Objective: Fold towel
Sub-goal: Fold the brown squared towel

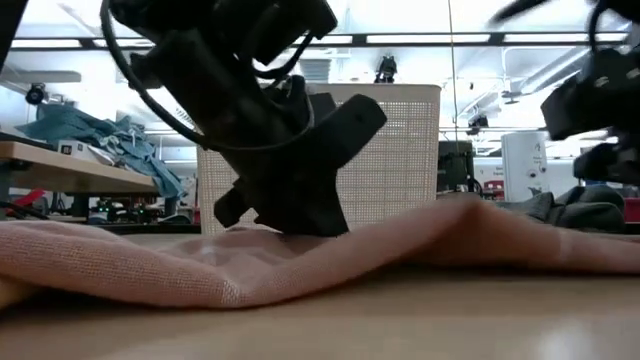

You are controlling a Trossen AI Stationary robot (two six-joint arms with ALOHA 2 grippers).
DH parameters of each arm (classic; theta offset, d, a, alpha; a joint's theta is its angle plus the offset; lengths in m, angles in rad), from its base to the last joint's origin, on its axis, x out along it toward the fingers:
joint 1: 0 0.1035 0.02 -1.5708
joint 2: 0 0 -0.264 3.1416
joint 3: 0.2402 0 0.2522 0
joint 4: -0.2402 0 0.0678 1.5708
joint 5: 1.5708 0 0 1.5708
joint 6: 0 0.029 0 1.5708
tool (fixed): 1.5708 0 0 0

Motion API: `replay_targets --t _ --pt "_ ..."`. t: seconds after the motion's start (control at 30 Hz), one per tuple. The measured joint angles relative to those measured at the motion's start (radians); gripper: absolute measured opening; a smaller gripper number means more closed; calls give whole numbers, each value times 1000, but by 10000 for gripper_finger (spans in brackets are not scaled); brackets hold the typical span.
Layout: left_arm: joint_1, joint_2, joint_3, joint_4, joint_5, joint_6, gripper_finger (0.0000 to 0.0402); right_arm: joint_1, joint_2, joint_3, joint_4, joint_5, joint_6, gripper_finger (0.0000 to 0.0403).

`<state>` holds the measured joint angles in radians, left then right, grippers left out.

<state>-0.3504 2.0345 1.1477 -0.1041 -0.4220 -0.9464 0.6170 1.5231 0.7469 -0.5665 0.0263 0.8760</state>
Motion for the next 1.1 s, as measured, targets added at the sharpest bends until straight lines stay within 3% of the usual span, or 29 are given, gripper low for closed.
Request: replay_targets --t 0.2,0.4,0.53,0.67,0.83,0.97,1.1 --pt "0 -73 10 -32 71 80 36 63 -92 18 -27 49 48 0" --pt "3 -73 32 10 55 156 36 57 -190 17 -199 296 113 0" --pt "3 -40 33 111 54 183 36 15 -229 6 -317 358 182 0" --pt "3 37 33 168 89 180 36 -49 -227 -21 -281 326 183 0" --pt "-12 98 40 147 135 32 36 -101 -183 -53 -218 250 159 0" --pt "-27 93 33 118 139 -14 36 -104 -171 -54 -174 226 162 0" --pt "-27 58 22 102 169 53 36 -130 -175 -54 -118 250 126 0"
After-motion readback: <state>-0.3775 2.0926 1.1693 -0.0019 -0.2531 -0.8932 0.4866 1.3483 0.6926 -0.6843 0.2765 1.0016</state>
